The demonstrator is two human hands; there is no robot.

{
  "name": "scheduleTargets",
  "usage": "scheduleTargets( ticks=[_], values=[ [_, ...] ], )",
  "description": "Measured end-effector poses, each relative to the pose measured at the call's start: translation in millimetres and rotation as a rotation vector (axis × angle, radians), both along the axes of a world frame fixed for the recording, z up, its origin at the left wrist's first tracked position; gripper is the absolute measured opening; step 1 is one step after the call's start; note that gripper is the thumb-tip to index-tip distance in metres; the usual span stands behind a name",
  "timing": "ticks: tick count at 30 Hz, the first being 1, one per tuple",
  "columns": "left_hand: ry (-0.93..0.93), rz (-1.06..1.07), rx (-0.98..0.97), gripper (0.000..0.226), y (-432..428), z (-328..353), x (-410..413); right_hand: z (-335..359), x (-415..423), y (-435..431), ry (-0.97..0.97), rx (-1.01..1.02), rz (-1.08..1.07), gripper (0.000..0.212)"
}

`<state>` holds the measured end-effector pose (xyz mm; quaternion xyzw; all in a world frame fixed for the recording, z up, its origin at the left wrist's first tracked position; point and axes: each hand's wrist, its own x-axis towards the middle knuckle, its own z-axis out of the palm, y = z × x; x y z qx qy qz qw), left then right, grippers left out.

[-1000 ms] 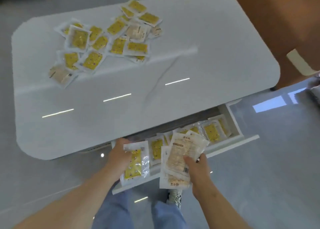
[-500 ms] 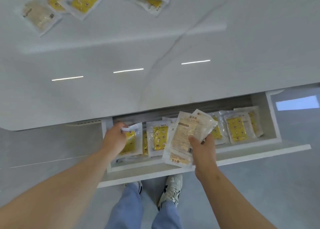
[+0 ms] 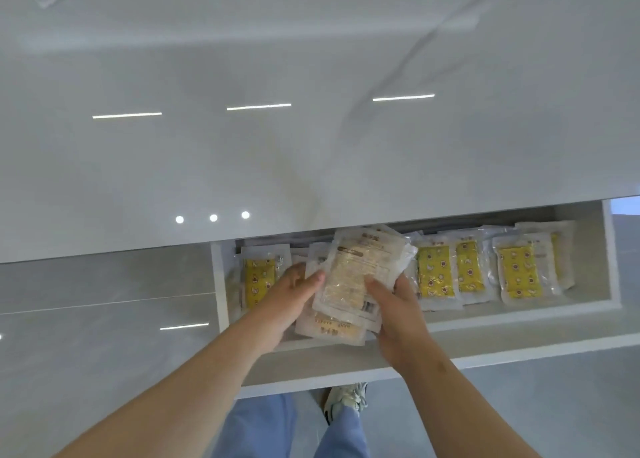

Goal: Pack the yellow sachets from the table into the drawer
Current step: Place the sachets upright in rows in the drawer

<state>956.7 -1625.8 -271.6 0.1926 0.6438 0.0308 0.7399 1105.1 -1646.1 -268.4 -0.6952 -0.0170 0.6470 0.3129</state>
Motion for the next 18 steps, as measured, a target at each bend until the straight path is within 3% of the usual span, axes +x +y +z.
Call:
scheduleTargets(
  ticks=[1, 3, 9, 11, 13, 15, 18],
  values=[
    [-0.049, 0.071, -0.059, 0.017, 1, -1, -1, 1, -1, 1, 0.002, 0.009, 0.059, 0.026],
    [0.027, 0.053, -0.009, 0.016, 5, -5, -8, 3, 0, 3, -0.025, 0.023, 0.179, 0.023],
    [0.240, 0.076, 0.306, 0.007, 17, -14, -33, 9, 20, 15, -0.217, 0.095, 0.327, 0.019],
    [0.247, 0.062, 0.447, 0.028, 17, -14, -37, 11, 27, 16, -0.247, 0.105, 0.388, 0.022],
    [0.292, -0.155, 0.713, 0.045, 13, -17, -41, 11, 33, 14, -0.279, 0.129, 0.439, 0.031],
    [0.380, -0.519, 1.037, 0.047, 5, -32, -48, 7, 39, 12, -0.323, 0.165, 0.456, 0.042],
    [0.405, -0.939, 1.049, 0.039, -9, -52, -59, -2, 43, 8, -0.369, 0.196, 0.552, 0.043]
  ],
)
